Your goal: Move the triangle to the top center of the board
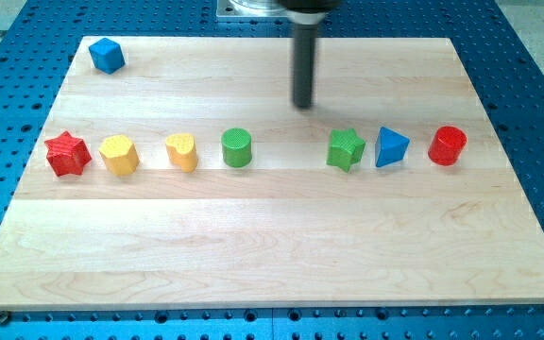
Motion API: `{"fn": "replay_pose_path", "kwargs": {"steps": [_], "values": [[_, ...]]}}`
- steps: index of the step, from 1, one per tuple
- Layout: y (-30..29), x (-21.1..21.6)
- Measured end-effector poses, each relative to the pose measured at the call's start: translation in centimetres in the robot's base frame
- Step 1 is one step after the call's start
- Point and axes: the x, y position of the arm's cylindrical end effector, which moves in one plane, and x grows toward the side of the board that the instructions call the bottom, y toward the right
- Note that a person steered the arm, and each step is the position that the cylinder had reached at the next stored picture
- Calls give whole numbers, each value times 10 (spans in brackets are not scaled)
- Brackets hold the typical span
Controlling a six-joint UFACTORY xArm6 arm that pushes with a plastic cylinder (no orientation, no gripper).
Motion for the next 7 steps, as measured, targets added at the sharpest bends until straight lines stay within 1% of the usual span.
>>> {"fn": "replay_pose_path", "kwargs": {"steps": [1,2,3,4,5,6,7], "values": [[114,7],[205,51],[197,121],[123,131],[76,110],[54,89],[50,73]]}}
